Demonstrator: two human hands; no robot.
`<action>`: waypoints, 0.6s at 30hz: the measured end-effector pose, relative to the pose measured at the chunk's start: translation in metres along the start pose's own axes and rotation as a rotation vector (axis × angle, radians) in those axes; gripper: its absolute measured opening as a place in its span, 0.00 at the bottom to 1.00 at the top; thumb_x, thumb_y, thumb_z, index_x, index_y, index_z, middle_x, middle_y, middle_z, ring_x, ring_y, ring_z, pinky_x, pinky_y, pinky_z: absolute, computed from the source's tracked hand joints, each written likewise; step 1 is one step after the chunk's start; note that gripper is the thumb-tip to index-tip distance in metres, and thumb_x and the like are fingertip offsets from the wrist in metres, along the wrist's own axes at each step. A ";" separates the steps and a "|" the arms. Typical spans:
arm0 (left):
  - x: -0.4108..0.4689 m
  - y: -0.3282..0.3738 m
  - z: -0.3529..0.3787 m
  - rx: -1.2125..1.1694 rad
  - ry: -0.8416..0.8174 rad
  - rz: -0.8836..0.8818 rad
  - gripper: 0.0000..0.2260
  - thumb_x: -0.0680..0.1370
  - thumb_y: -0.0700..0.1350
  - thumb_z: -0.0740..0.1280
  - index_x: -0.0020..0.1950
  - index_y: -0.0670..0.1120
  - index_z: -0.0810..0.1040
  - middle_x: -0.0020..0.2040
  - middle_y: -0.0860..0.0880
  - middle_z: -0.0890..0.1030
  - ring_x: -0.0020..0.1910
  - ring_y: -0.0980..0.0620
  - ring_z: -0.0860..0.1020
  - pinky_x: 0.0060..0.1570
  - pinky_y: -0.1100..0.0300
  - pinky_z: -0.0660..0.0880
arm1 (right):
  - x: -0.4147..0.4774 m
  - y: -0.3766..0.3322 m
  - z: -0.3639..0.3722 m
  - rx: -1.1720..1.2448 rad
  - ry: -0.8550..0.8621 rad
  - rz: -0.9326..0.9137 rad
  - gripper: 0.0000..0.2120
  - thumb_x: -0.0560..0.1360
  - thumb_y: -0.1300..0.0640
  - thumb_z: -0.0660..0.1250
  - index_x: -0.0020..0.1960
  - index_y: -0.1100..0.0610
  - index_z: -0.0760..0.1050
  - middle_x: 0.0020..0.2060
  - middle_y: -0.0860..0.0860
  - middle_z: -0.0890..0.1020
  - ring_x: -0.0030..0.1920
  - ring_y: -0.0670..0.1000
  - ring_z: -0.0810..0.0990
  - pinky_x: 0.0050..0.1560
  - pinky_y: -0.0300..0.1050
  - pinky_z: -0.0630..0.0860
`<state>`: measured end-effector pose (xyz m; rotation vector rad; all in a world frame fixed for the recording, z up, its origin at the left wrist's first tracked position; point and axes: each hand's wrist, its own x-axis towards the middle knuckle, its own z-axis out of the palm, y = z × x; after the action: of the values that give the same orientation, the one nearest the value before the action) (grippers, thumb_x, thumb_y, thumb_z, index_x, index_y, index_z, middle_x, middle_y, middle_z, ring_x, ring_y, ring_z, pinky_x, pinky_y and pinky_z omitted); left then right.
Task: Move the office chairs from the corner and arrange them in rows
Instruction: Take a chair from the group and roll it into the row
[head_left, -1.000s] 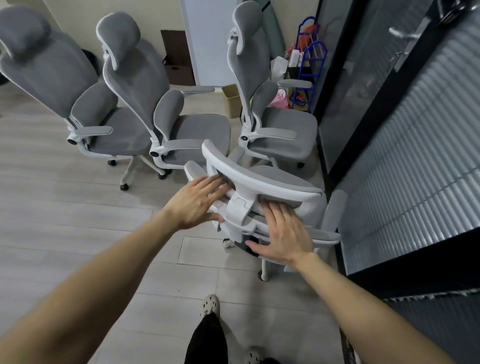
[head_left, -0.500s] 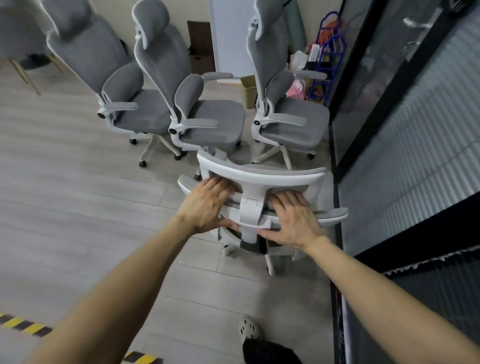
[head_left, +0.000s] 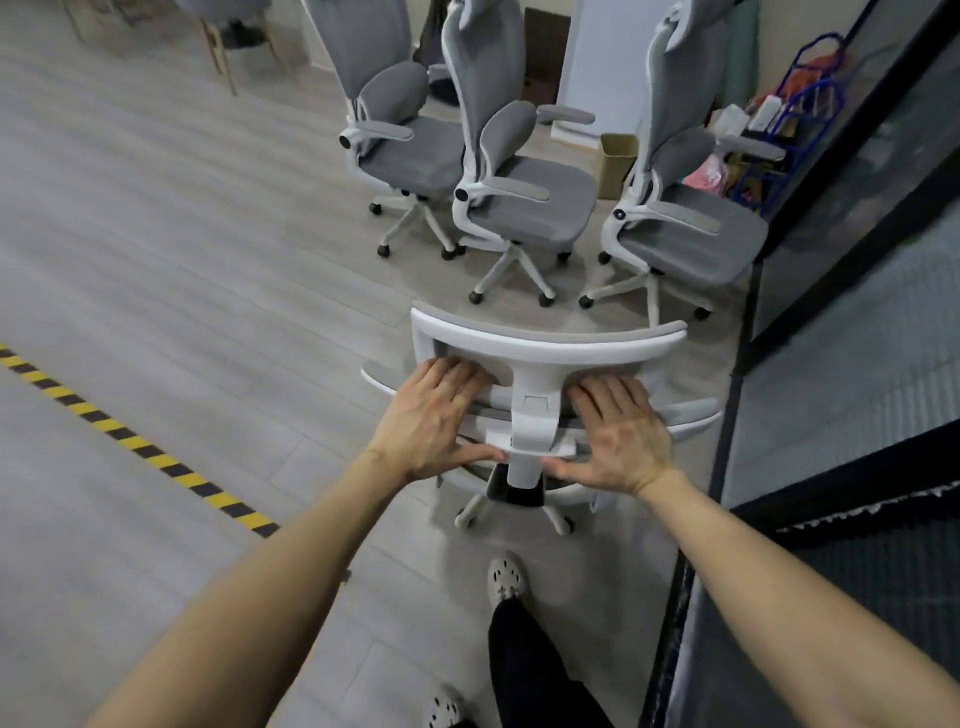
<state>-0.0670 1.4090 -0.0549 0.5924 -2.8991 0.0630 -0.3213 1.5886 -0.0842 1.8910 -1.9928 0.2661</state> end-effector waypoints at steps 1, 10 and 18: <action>-0.019 0.004 -0.002 -0.001 0.021 -0.009 0.49 0.76 0.82 0.62 0.78 0.43 0.77 0.74 0.40 0.79 0.75 0.37 0.75 0.82 0.42 0.65 | -0.006 -0.011 -0.002 0.011 0.003 -0.012 0.44 0.70 0.22 0.70 0.61 0.62 0.81 0.58 0.60 0.81 0.57 0.62 0.79 0.66 0.61 0.74; -0.165 0.000 -0.014 -0.024 0.132 -0.230 0.47 0.74 0.78 0.72 0.76 0.41 0.79 0.74 0.39 0.79 0.73 0.33 0.77 0.79 0.37 0.69 | -0.013 -0.119 -0.005 0.140 0.104 -0.175 0.44 0.69 0.21 0.68 0.60 0.61 0.82 0.55 0.57 0.82 0.53 0.61 0.79 0.57 0.58 0.75; -0.274 -0.007 -0.037 0.099 0.079 -0.507 0.48 0.76 0.78 0.68 0.82 0.43 0.73 0.79 0.38 0.75 0.79 0.34 0.71 0.84 0.38 0.63 | 0.019 -0.205 -0.010 0.269 0.040 -0.376 0.45 0.74 0.20 0.62 0.67 0.60 0.81 0.62 0.58 0.83 0.62 0.62 0.80 0.64 0.59 0.76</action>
<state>0.1898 1.5113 -0.0694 1.2871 -2.5919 0.1556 -0.1173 1.5588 -0.0927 2.3590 -1.5954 0.4798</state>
